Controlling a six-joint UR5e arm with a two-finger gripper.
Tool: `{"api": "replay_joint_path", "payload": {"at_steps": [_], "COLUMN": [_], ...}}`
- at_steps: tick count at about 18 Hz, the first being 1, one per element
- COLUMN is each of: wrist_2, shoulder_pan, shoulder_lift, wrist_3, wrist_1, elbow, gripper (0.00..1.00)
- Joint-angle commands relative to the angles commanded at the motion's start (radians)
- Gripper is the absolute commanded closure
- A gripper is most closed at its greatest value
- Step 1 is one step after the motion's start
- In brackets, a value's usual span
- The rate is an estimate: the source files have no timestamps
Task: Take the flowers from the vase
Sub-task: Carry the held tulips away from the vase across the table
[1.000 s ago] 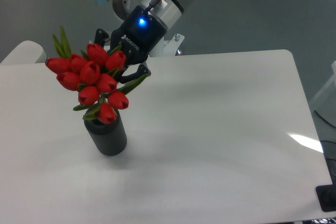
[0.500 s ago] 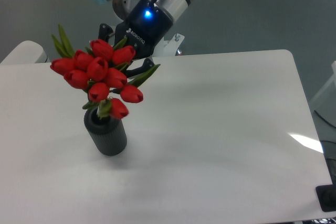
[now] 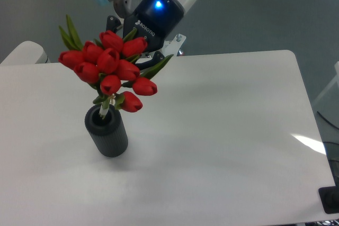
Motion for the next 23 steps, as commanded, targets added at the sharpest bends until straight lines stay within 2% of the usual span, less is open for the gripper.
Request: {"api": "replay_joint_path", "payload": {"at_steps": [5, 8, 14, 19, 23], "wrist_2": [-0.014, -0.021, -0.023, -0.015, -0.014], "shoulder_pan": [0.075, 0.12, 0.203, 0.249, 0.261], "shoulder_lift": [-0.017, -0.061, -0.083, -0.138, -0.161], "wrist_3": [0.034, 0.101, 0.221, 0.301, 0.35], "wrist_1": [0.009, 0.009, 0.006, 0.006, 0.009], "elbow": [-0.001, -0.002, -0.038, -0.034, -0.049], "gripper": [0.76, 0.77, 0.79, 0.79, 0.79]}}
